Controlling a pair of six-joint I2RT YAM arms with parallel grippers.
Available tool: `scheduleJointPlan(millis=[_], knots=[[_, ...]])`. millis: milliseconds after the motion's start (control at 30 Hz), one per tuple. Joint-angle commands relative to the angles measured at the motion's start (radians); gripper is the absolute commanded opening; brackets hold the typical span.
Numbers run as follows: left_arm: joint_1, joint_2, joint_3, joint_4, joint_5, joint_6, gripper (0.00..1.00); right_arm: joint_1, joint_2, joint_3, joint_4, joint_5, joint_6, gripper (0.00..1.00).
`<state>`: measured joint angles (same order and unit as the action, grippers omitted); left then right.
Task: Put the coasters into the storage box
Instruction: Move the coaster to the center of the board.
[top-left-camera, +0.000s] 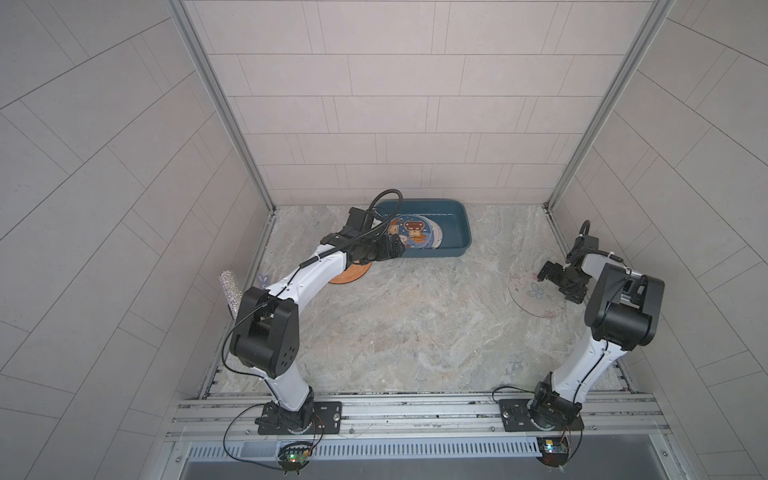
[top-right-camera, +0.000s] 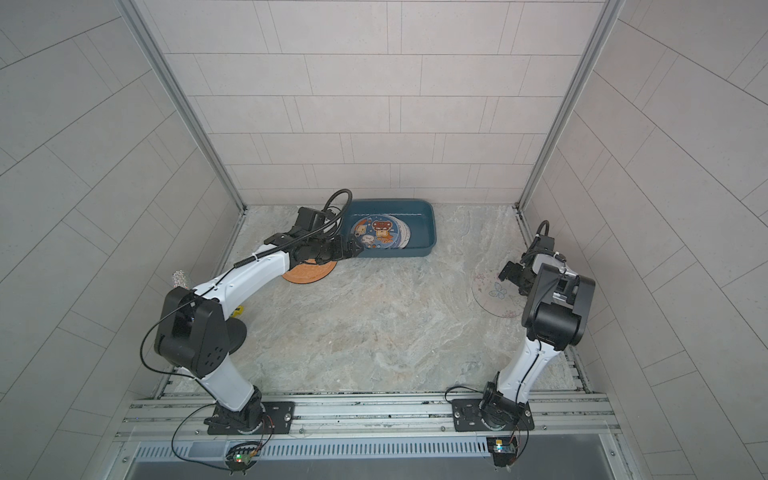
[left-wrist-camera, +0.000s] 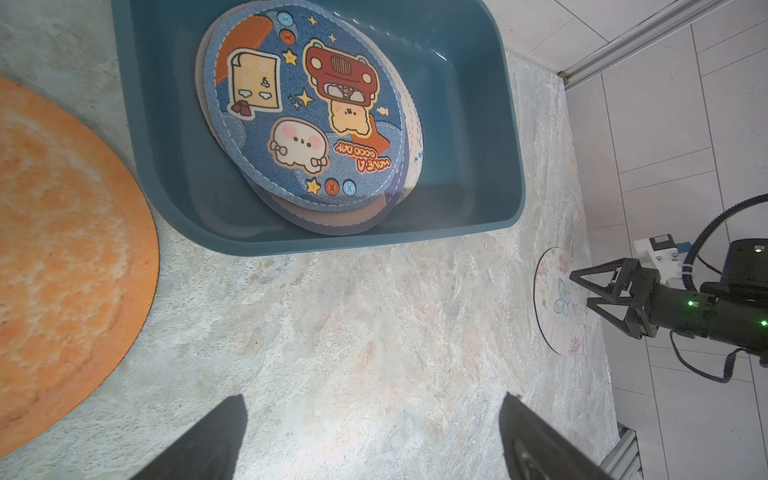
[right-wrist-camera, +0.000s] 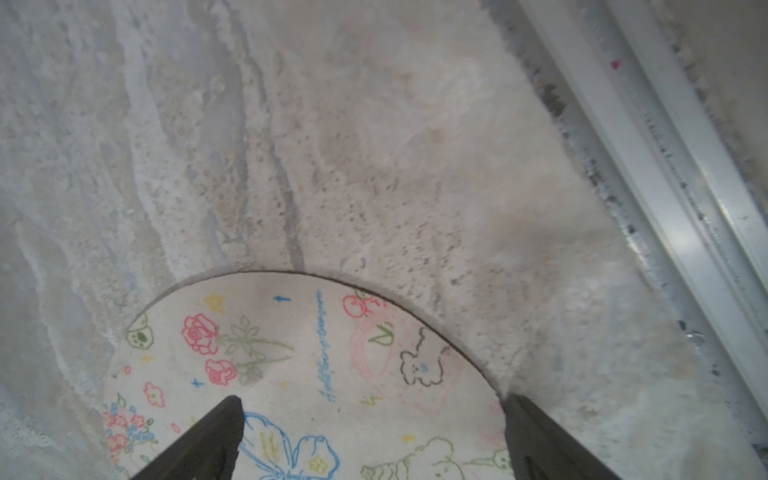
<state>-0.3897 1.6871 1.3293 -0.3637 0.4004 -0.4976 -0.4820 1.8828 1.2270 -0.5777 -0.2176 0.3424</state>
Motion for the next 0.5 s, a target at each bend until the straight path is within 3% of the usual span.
scheduleJointPlan(millis=[0,467], knots=[[-0.006,-0.042,-0.019,0.002,0.005,0.002,1.00,0.047,0.058,-0.047,-0.123,-0.156,0.010,1.00],[-0.012,-0.047,-0.038,0.005,0.015,-0.006,1.00,0.207,0.096,-0.008,-0.166,-0.201,-0.017,1.00]])
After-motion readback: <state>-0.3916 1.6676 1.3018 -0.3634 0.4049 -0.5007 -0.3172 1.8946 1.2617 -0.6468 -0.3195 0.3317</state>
